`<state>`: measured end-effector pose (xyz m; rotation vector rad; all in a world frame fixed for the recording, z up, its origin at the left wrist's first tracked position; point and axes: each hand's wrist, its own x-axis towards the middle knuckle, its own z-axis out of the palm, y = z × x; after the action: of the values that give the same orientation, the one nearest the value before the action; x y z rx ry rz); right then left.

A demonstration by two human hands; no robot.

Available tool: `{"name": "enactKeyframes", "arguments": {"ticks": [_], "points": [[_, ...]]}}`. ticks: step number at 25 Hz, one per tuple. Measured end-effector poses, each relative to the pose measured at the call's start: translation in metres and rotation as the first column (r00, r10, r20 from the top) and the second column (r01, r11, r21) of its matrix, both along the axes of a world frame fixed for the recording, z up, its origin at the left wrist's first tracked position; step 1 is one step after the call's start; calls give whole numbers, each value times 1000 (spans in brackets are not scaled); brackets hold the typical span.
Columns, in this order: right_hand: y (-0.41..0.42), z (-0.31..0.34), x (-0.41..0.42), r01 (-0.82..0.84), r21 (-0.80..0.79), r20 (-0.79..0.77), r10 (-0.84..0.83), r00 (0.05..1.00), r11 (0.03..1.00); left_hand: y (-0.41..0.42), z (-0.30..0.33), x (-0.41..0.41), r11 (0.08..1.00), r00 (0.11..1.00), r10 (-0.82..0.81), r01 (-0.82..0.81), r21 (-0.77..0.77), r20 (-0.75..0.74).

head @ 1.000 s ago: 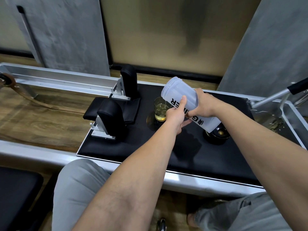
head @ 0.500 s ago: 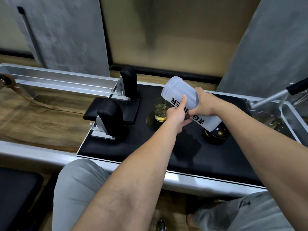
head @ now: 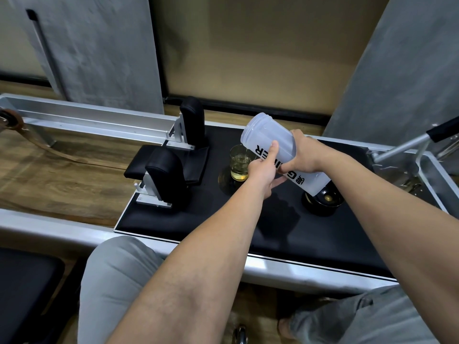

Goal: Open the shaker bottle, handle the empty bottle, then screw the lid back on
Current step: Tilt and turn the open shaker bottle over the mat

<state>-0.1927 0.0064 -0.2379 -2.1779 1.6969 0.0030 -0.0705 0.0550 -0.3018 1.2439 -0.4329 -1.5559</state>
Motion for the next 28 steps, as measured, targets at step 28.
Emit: {"name": "enactKeyframes", "arguments": {"ticks": [28], "points": [[4, 9, 6, -7, -14, -39, 7, 999, 1000, -3, 0, 2, 1000, 1000, 0, 0, -28, 1]]}}
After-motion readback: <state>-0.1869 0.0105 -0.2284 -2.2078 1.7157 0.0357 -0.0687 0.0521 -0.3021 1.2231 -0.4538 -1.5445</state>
